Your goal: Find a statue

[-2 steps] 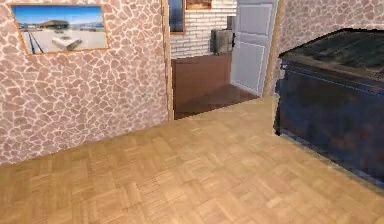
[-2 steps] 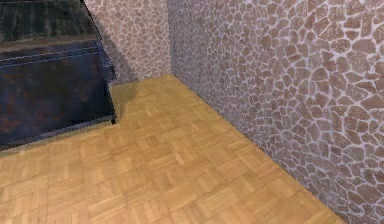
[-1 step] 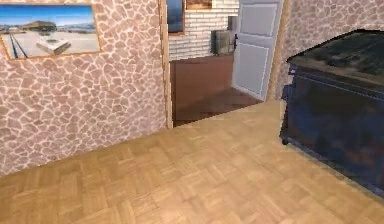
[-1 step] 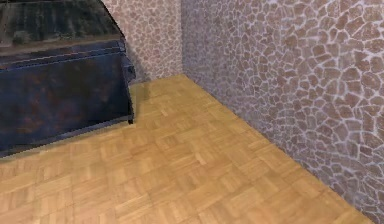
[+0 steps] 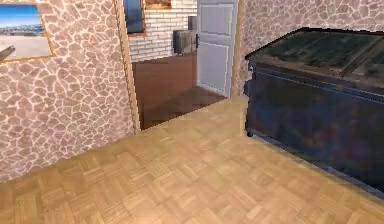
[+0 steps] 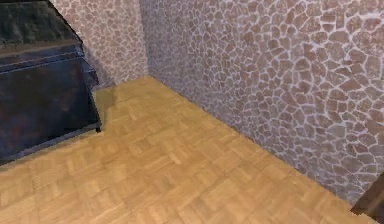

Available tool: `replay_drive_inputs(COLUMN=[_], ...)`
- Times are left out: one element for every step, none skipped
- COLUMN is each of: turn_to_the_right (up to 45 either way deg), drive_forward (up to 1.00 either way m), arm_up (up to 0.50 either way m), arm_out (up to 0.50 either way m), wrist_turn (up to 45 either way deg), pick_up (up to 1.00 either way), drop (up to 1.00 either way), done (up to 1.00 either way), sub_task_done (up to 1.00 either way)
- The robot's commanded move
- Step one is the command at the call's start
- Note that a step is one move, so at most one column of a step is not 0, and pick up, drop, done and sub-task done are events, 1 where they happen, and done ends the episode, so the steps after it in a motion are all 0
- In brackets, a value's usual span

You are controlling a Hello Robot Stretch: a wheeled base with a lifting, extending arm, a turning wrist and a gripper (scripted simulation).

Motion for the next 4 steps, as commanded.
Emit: replay_drive_inputs(turn_to_the_right=[0.0,0.0,0.0,-12.0], drive_forward=[1.0,1.0,0.3,0.0], arm_up=[0.0,0.0,0.0,0.0], arm_out=[0.0,0.0,0.0,0.0], wrist_turn=[0.0,0.0,0.0,0.0], pick_up=[0.0,0.0,0.0,0.0], drop=[0.0,0.0,0.0,0.0], done=[0.0,0.0,0.0,0.0], sub_task_done=[0.0,0.0,0.0,0.0])
